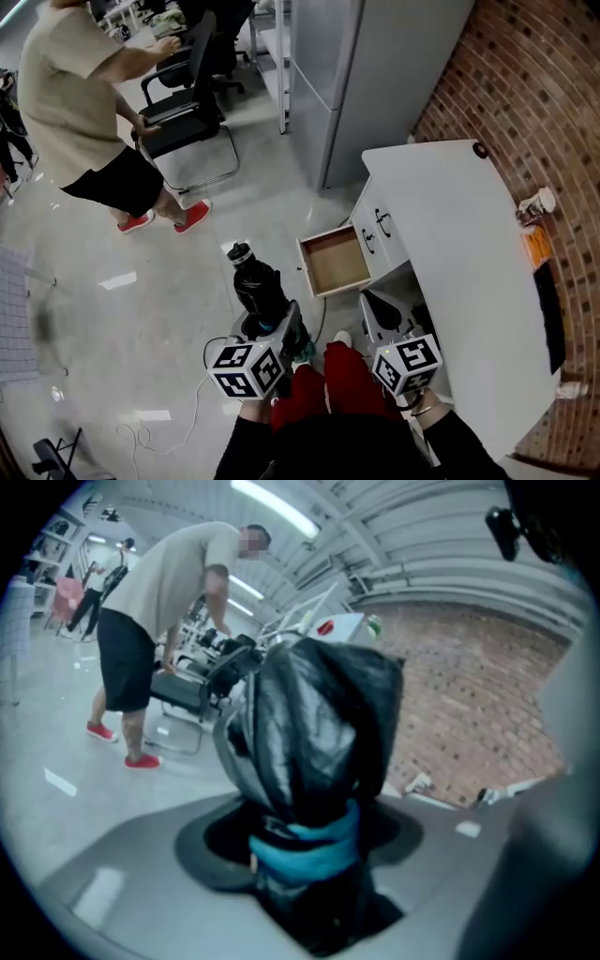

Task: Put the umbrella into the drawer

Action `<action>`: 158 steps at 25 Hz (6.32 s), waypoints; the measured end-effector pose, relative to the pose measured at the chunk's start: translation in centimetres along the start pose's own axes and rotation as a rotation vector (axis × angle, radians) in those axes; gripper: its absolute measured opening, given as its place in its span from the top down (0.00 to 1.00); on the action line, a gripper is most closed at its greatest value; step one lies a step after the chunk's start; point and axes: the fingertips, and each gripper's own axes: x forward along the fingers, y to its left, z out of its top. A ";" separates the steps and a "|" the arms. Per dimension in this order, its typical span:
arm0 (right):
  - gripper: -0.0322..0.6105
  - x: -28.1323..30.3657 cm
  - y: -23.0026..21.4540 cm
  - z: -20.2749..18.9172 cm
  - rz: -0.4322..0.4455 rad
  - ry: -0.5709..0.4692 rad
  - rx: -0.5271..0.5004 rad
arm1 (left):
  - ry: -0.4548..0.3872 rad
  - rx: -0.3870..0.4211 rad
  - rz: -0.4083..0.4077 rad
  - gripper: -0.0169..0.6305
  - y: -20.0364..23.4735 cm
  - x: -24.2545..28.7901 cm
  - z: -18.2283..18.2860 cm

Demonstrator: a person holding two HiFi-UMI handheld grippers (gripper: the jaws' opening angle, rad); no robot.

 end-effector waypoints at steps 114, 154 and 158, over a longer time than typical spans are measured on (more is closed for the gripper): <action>0.95 44.1 -32.3 -49.6 -0.081 0.273 -0.019 | 0.503 -0.075 0.084 0.53 26.1 62.0 -43.9; 0.95 43.5 -32.6 -49.5 -0.121 0.274 -0.037 | 0.428 -0.130 0.322 0.50 26.7 58.5 -44.3; 0.95 43.3 -32.6 -49.5 -0.125 0.274 -0.039 | 0.421 -0.166 0.320 0.52 26.4 57.4 -44.5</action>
